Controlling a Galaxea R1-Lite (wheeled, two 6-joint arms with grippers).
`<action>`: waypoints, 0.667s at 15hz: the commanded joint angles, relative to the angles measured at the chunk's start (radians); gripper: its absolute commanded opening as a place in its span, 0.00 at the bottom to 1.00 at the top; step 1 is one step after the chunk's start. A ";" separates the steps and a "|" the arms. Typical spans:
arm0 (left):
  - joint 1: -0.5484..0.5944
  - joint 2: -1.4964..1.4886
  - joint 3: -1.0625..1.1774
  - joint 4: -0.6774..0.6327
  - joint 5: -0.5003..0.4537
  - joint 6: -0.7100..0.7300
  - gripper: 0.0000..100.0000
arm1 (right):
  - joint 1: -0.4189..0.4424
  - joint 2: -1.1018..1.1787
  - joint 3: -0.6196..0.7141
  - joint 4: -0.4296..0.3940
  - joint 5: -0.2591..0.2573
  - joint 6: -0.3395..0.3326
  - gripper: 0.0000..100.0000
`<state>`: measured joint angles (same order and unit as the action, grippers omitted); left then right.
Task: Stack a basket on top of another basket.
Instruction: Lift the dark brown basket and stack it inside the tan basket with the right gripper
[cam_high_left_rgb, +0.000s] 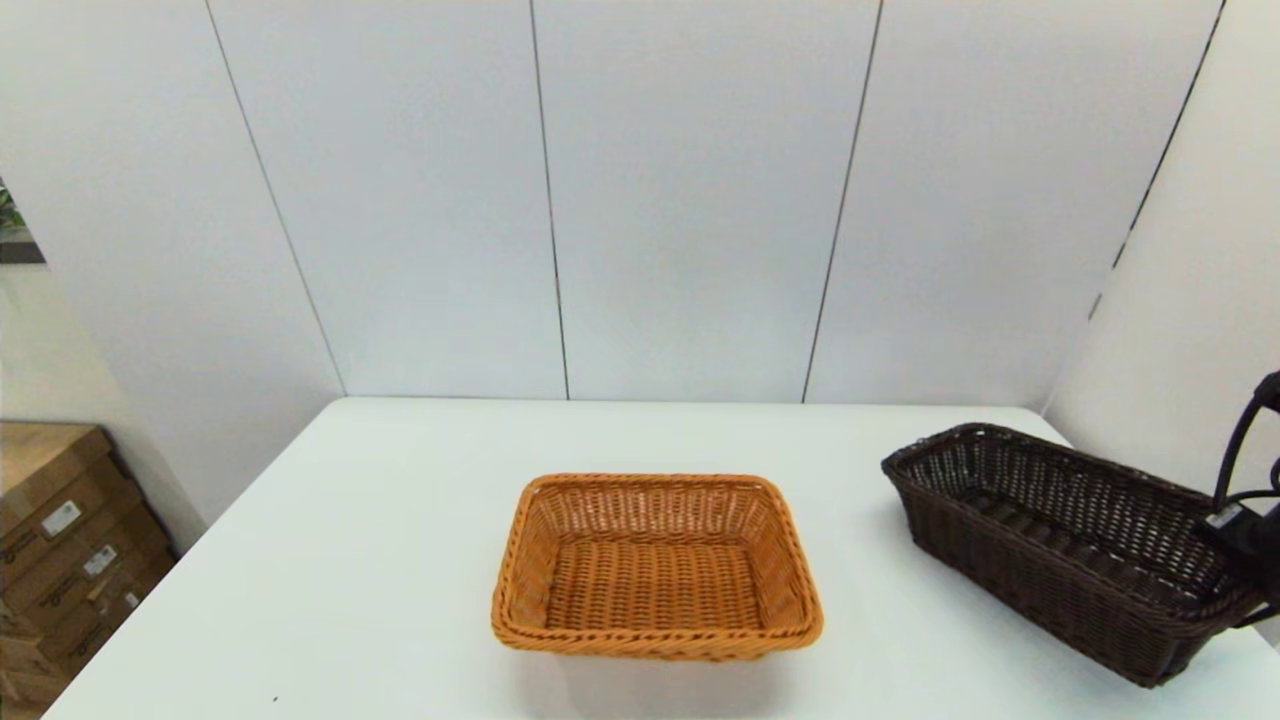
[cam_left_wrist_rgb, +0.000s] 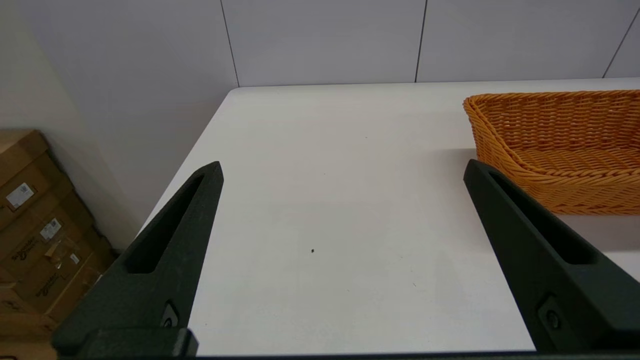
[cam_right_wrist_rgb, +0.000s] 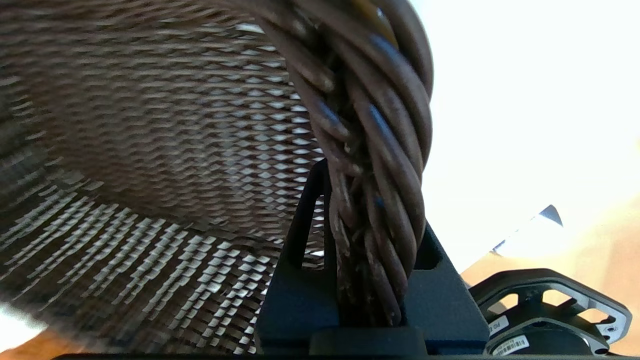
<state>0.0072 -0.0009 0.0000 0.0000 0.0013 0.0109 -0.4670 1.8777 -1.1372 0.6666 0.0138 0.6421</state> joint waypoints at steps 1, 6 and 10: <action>0.000 -0.001 0.002 0.000 0.000 0.000 1.00 | 0.008 -0.160 -0.026 0.082 0.077 -0.009 0.00; 0.000 -0.001 0.002 0.000 0.000 0.000 1.00 | 0.014 -0.261 -0.027 0.148 0.158 -0.007 0.00; 0.000 -0.001 0.002 0.000 0.000 0.000 1.00 | 0.038 -0.336 -0.030 0.192 0.324 -0.010 0.00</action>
<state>0.0072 -0.0009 0.0000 0.0000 0.0013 0.0109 -0.4453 1.5966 -1.1670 0.8326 0.2817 0.6300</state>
